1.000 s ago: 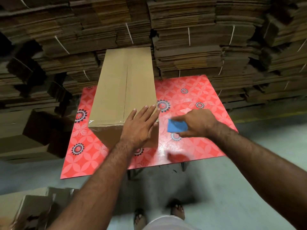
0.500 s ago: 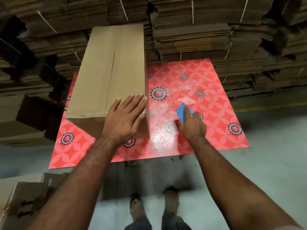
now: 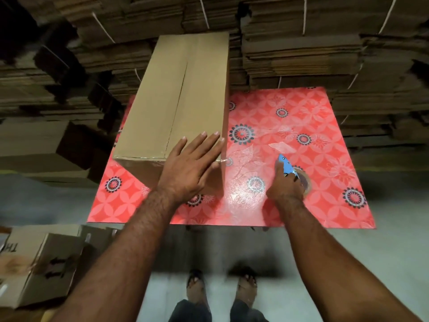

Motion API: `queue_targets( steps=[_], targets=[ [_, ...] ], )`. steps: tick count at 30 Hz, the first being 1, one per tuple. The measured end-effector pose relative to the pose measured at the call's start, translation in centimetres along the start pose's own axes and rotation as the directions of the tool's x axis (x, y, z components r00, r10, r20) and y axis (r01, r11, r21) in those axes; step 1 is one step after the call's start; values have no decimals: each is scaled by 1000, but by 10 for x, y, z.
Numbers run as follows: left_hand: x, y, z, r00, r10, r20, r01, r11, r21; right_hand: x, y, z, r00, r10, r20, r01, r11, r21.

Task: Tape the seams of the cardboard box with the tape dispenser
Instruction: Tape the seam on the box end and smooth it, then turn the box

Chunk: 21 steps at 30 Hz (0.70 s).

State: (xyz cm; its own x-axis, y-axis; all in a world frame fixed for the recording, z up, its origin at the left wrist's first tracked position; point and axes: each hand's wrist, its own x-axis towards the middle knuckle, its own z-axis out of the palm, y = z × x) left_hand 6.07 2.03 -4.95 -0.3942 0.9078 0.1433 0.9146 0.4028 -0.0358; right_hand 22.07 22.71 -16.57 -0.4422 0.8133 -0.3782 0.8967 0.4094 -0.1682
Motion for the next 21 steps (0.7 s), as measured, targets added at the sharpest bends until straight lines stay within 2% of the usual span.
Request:
queue_targets(
  steps=[1,3,5,7,9,11,12,14,17,19,21],
  targets=[
    [0,1,0,1000,-1,6,1,1000,-3,-1,-4,-7,998,-34,-50,34,999,-8],
    [0,0,-2,1000,-4,9,4,1000,-5,-20,-17,-20,966,-132,-222,168,974,150],
    [-1,-3,-3,1000,-3,2,3,999,-47,-60,-39,-29,881,-205,-427,395,815,424],
    [-2,-9,-6,1000,14,-10,-15,989,-146,-101,-62,-38,770,-170,-615,566,625,537],
    [-7,-18,-9,999,33,-39,-40,978,-205,-139,-88,-45,692,-155,-705,651,556,517],
    [-16,-32,-11,997,35,-70,-49,978,-203,-164,-114,-43,628,-233,-743,700,587,407],
    [-20,-40,-11,996,38,-84,-55,978,-200,-170,-125,-38,619,-284,-732,702,618,353],
    [-27,-53,-7,993,79,-83,-93,980,-177,-172,-145,-24,672,-311,-672,644,692,324],
    [-31,-64,-2,987,151,-46,-156,975,-160,-167,-168,-14,771,-233,-592,536,740,406],
    [-28,-66,-1,983,177,-46,-183,966,-182,-161,-179,-15,814,-150,-561,479,720,502],
    [-27,-71,0,973,222,-66,-231,951,-208,-152,-185,-19,856,0,-517,388,661,642]
  ],
)
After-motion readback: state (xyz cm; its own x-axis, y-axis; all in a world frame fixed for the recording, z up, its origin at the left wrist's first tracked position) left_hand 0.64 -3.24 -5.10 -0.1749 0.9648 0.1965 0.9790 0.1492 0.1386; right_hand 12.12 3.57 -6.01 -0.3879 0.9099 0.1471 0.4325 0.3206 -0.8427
